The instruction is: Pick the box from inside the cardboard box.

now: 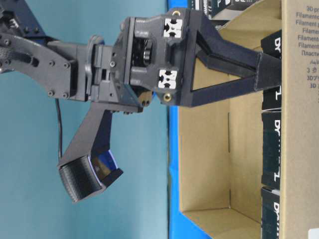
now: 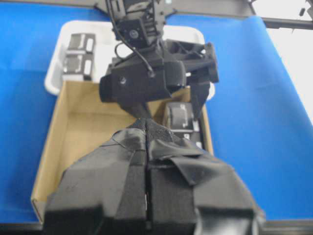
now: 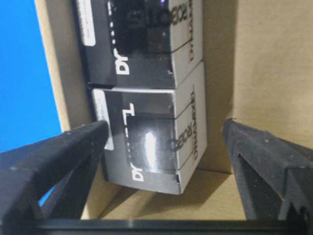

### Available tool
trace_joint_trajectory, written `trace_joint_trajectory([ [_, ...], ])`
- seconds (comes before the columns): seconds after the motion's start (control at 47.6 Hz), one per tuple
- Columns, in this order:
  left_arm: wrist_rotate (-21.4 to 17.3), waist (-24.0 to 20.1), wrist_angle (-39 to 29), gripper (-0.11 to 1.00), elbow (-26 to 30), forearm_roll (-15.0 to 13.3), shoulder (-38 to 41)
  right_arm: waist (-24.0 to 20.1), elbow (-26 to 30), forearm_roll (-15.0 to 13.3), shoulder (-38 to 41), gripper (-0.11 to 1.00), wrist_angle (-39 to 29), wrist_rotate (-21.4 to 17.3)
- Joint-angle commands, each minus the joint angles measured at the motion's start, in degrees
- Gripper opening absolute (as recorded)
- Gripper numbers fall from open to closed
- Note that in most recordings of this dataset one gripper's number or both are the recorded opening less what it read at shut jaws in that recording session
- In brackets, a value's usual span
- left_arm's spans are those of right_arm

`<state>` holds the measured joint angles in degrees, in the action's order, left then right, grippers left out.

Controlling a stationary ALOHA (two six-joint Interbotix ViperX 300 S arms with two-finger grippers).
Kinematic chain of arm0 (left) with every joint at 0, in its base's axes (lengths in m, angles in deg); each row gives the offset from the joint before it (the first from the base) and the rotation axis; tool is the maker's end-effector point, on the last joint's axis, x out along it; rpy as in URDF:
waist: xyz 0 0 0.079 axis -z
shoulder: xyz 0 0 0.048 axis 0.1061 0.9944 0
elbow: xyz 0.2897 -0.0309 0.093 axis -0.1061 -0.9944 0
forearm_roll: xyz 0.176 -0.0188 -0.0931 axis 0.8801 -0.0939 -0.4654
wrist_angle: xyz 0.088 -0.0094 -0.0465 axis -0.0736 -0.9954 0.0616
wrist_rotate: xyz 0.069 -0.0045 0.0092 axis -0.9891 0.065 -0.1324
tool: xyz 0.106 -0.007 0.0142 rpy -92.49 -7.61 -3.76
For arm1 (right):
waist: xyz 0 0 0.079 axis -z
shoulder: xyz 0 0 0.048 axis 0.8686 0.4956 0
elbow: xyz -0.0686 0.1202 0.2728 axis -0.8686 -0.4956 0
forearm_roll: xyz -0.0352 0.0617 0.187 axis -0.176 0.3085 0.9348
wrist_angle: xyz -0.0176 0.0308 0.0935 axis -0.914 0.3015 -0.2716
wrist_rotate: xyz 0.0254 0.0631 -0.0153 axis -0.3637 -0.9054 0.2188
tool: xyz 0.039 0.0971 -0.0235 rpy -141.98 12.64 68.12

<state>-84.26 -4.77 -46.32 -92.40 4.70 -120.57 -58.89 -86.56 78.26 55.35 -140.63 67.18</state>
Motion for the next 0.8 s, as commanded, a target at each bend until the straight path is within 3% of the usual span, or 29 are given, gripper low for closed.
trace_joint_trajectory([
  [0.0, 0.18, 0.0, 0.0, -0.07, 1.76, 0.18, 0.18, -0.18, -0.35, -0.53, 0.18, 1.0, 0.7, -0.18],
  [0.777, 0.26, 0.09, -0.09, -0.07, 1.76, 0.18, 0.18, 4.04, -4.75, -3.08, -1.67, 1.0, 2.99, -0.7],
])
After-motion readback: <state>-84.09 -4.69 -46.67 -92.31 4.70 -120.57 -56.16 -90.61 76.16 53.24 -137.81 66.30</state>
